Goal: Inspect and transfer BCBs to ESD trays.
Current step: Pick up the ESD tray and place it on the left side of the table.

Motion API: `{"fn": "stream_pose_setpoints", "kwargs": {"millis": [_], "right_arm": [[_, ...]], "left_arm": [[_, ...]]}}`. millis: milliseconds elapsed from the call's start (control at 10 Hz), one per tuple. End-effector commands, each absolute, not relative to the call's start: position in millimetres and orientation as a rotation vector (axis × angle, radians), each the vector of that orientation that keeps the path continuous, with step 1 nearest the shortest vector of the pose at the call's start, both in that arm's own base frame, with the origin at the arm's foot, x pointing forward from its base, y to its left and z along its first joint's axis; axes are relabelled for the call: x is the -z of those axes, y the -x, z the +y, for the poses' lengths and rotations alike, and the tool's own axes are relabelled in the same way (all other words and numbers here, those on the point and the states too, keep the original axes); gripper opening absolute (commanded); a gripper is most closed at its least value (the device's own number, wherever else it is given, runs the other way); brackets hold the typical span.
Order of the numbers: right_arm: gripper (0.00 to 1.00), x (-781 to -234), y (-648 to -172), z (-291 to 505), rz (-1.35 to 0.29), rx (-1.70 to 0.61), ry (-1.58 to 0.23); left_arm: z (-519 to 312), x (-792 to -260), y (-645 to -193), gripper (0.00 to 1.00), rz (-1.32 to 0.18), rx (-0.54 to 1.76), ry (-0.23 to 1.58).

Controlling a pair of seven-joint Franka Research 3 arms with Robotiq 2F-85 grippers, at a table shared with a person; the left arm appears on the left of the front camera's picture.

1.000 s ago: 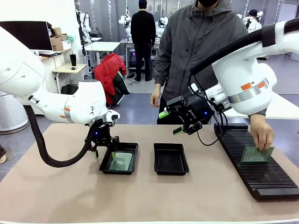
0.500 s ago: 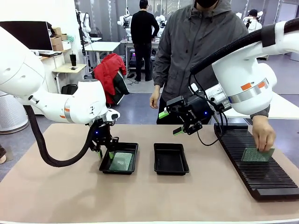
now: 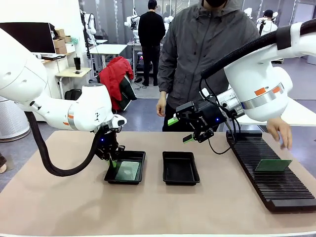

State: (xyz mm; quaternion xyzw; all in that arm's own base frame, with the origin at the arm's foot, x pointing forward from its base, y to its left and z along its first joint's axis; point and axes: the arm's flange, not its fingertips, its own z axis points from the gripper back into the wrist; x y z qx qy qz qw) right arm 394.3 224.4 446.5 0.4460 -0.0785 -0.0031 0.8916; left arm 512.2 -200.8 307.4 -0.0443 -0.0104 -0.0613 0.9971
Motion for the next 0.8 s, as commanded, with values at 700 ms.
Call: {"fn": "stream_pose_setpoints", "kwargs": {"millis": [700], "right_arm": [[1.0,-448.6,-394.3,224.9,-0.164,0.02,-0.919]], "left_arm": [[-200.6,-307.4,-512.2,0.0,-0.02,0.12,0.091]]}}
